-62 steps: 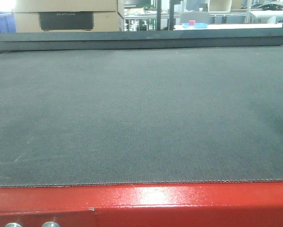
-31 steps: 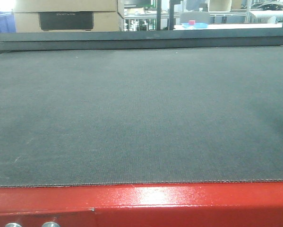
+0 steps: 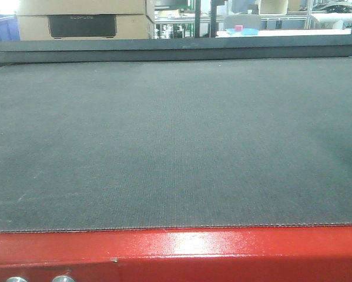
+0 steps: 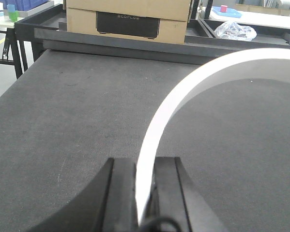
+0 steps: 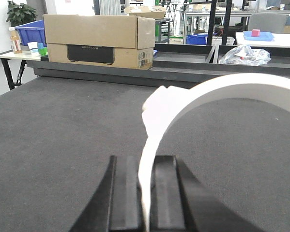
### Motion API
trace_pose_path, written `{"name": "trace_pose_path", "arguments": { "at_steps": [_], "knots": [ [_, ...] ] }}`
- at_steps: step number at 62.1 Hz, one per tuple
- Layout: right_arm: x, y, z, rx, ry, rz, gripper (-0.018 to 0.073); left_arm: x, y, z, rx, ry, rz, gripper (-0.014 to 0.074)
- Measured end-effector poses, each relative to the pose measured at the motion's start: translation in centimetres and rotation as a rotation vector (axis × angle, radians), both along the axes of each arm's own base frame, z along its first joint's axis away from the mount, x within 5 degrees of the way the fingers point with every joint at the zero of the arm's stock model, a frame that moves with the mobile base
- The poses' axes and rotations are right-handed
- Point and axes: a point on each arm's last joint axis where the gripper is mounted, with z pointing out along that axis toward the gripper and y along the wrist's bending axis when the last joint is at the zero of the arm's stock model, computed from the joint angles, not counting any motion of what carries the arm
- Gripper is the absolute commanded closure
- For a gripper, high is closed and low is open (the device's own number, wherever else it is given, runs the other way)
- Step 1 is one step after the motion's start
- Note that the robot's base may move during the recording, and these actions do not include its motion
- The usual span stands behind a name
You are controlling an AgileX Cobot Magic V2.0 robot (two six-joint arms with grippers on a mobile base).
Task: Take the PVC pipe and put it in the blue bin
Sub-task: 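Hold both clamps raised in the left and right grippers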
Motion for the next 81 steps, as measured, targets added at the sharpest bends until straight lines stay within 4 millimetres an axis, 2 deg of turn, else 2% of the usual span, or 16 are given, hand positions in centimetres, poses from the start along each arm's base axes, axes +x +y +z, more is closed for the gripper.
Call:
{"name": "trace_pose_path", "arguments": {
  "at_steps": [81],
  "knots": [
    [0.0,0.0,0.0,0.0,0.0,0.0,0.0722,0.0,0.0,0.0,0.0,0.0,0.0,0.0707]
  ]
}}
